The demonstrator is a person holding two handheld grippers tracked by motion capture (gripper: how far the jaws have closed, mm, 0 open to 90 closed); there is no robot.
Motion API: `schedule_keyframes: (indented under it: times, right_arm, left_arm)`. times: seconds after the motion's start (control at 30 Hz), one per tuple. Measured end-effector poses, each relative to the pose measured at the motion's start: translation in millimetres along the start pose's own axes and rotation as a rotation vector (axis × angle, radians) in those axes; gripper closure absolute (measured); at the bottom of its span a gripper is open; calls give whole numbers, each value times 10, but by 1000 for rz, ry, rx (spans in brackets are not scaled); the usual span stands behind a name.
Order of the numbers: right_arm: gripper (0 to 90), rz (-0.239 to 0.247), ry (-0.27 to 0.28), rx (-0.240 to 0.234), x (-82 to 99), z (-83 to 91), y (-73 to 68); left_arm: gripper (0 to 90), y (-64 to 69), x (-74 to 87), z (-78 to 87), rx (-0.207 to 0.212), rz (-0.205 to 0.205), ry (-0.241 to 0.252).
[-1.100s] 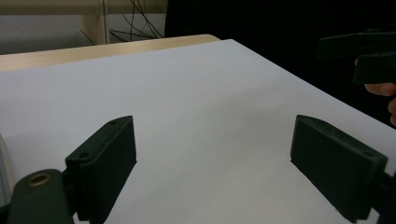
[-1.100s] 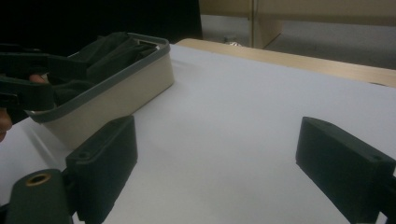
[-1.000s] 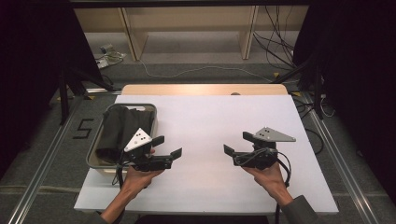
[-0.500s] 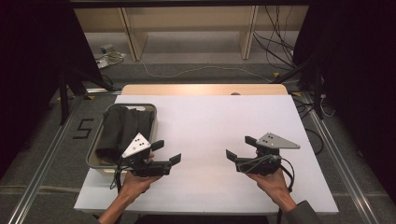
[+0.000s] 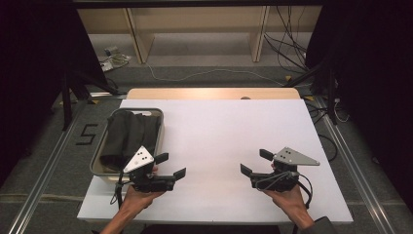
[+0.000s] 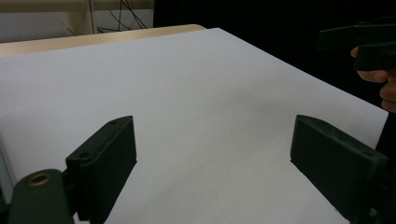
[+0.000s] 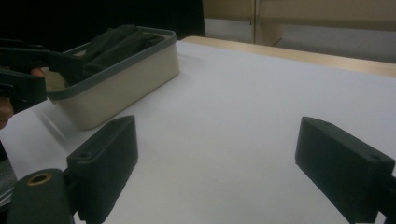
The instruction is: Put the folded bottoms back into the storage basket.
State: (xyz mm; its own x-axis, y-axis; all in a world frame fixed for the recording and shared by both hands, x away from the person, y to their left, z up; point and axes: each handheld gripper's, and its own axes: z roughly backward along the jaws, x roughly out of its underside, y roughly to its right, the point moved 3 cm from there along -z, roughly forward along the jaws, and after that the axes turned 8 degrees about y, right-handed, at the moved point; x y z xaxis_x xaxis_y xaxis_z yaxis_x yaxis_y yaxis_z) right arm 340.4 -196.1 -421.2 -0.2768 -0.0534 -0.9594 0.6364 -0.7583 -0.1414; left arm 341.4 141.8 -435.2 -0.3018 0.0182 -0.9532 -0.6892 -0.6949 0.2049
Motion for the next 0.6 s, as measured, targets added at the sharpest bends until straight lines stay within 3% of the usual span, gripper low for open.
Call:
schedule_keyframes:
  times: [0.13, 0.37, 0.6]
  right_arm:
    - [140, -8, -16, 4, 63, 5, -10]
    - [140, 2, -15, 3, 115, 66, -28]
    - [141, -9, 1, 23, 153, 177, -41]
  left_arm:
    - [140, 19, 32, 38, 8, -9, -12]
    - [140, 35, 88, 101, 20, 10, -19]
    - [140, 18, 115, 197, 8, -4, -23]
